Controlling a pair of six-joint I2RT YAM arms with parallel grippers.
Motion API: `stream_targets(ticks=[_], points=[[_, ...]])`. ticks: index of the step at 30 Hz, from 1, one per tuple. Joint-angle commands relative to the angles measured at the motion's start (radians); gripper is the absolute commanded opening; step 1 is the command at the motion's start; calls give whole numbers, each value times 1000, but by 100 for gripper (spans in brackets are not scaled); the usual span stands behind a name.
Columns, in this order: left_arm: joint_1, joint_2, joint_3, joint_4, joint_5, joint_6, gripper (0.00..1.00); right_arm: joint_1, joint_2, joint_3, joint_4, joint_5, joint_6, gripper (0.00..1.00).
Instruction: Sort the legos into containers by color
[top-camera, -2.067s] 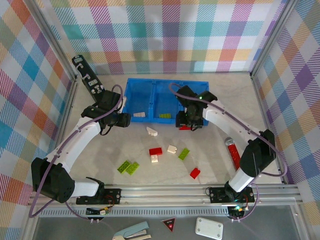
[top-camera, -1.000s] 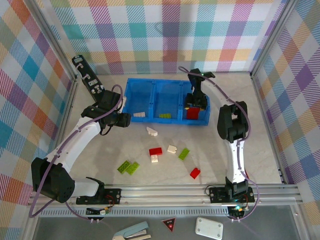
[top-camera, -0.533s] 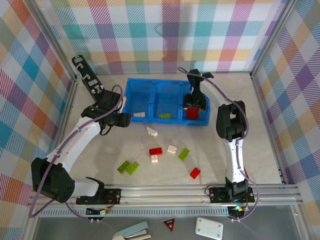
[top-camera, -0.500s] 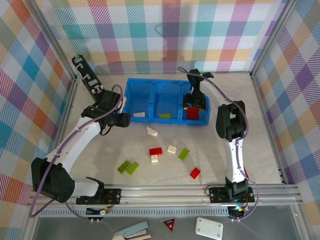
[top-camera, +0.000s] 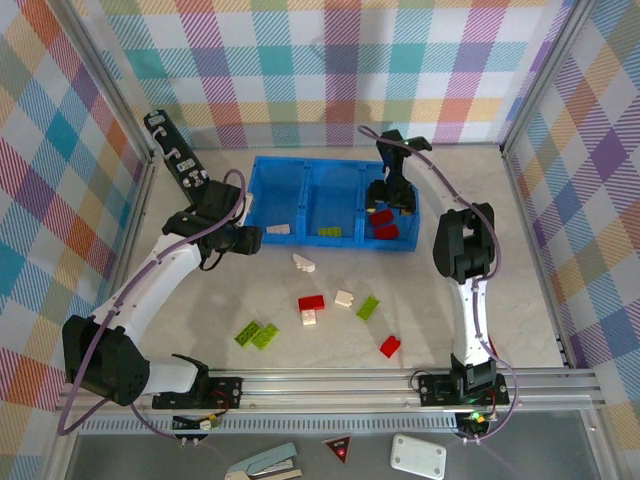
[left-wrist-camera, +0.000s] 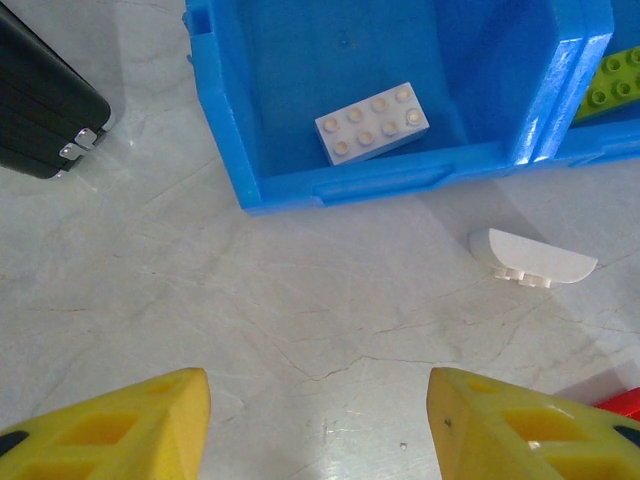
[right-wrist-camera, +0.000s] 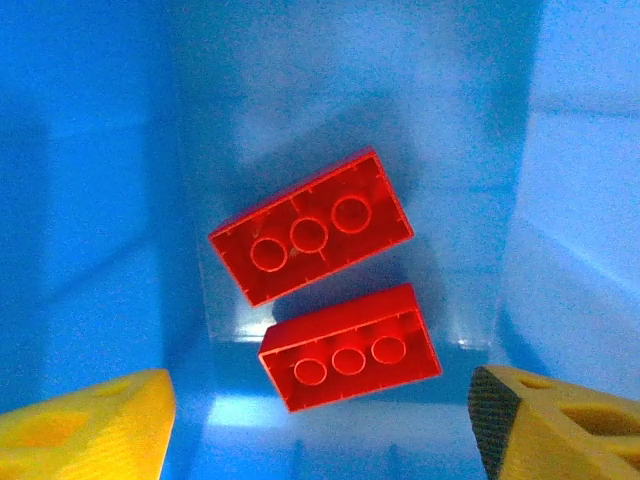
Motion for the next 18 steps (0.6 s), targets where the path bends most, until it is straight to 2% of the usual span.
stream_targets(ticks=[1, 8, 18], points=[[10, -1, 5, -2, 34, 0, 59, 7, -110, -14, -31, -5, -8, 78], [-12, 12, 57, -82, 49, -35, 60, 19, -254, -169, 21, -30, 12, 77], [-83, -27, 10, -173, 45, -232, 60, 38, -448, -443, 125, -63, 31, 77]])
